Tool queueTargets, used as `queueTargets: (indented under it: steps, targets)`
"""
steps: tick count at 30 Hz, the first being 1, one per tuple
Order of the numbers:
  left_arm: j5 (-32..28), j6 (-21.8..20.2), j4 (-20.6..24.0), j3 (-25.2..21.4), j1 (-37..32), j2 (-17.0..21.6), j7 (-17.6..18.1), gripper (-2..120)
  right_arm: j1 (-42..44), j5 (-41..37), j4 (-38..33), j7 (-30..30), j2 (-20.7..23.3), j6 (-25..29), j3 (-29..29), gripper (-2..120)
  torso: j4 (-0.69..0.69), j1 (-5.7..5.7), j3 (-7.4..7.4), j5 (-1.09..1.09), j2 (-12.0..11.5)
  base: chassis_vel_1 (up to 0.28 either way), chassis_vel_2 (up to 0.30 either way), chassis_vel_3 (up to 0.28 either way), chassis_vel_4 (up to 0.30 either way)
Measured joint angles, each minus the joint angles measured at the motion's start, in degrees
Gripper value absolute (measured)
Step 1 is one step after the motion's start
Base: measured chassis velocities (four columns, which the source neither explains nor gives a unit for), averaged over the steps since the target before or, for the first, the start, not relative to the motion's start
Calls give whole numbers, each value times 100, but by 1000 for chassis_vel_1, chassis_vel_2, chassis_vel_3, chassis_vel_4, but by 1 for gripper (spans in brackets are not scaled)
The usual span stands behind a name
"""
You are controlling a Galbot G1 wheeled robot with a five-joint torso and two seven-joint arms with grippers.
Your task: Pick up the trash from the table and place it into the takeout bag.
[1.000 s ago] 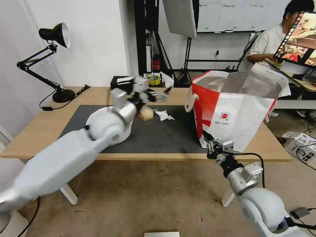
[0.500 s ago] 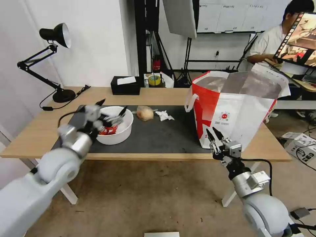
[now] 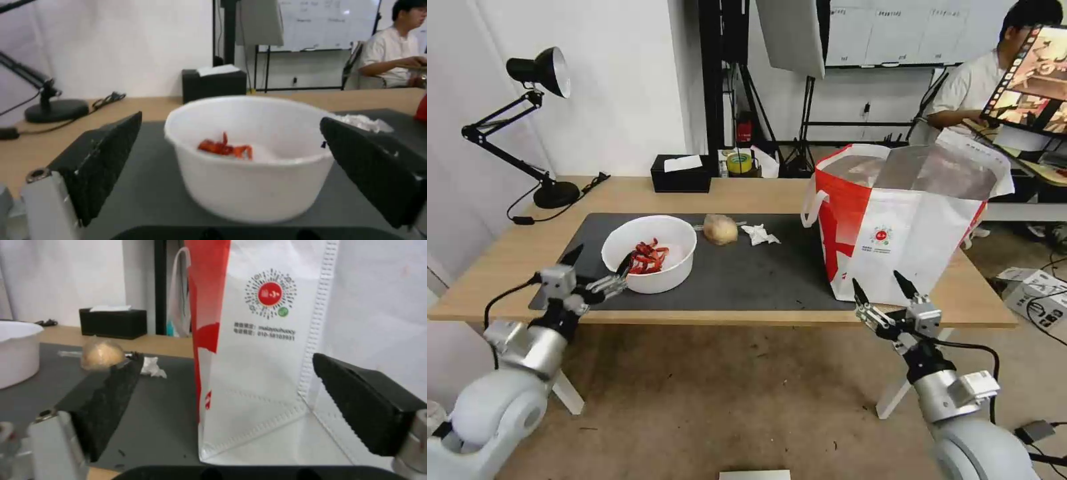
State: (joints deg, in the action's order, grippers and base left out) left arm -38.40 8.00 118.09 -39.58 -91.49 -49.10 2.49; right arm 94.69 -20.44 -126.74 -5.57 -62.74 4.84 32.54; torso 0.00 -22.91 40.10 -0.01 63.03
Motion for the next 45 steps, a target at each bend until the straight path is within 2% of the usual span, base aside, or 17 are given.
queueTargets:
  steps: [4, 14, 25, 45]
  targets:
    - [120, 237, -70, -124, -372, -262, -122, 100, 121, -9, -21, -92, -93, 12, 6, 100, 1, 0, 0, 0, 0, 0, 0, 0, 0]
    - [189, 405, -278, -125, -563, -412, -183, 100, 362, 103, -75, -271, -282, 57, -80, 100, 0, 0, 0, 1, 0, 0, 0, 0, 0]
    - [253, 488, -453, -17, -553, -419, -250, 100, 400, 384, 46, -418, -378, 5, -385, 100, 0, 0, 1, 1, -1, 0, 0, 0, 0]
    - [266, 491, -532, -52, -567, -418, -368, 100, 343, 398, 62, -488, -303, -188, -489, 100, 0, 0, 1, 1, -1, 0, 0, 0, 0]
